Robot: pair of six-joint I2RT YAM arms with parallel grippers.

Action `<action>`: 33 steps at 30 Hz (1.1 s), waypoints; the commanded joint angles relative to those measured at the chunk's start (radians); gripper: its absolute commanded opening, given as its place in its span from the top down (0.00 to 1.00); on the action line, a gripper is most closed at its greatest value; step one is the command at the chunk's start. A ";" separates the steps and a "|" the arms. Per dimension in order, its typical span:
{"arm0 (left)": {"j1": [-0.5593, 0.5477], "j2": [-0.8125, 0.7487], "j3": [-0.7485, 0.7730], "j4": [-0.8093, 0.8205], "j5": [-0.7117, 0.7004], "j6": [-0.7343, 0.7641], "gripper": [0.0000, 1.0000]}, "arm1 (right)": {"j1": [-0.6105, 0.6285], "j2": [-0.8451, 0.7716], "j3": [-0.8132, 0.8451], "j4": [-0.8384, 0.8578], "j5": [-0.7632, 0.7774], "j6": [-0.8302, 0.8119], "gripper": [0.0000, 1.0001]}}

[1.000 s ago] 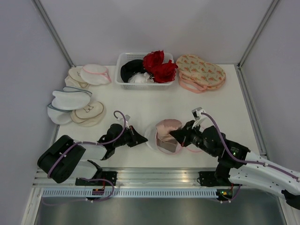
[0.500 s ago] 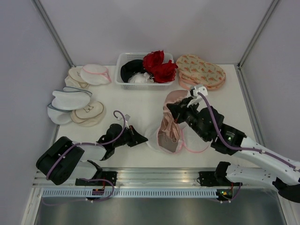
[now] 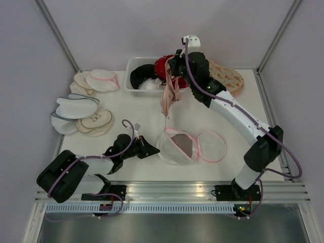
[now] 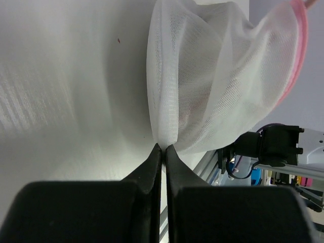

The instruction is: Unzip the laundry bag and remove the bra

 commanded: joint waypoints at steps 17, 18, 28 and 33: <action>-0.001 0.017 -0.038 0.093 0.055 -0.032 0.98 | -0.096 0.490 0.792 0.268 -0.195 -0.041 1.00; -0.001 0.028 -0.037 0.099 0.058 -0.033 0.98 | -0.096 0.496 0.791 0.277 -0.193 -0.041 1.00; -0.001 0.063 -0.044 0.167 0.071 -0.059 0.98 | -0.185 0.737 0.877 0.202 -0.213 0.094 1.00; -0.001 0.046 -0.053 0.154 0.064 -0.059 0.98 | -0.197 0.835 0.843 0.144 -0.236 0.085 0.99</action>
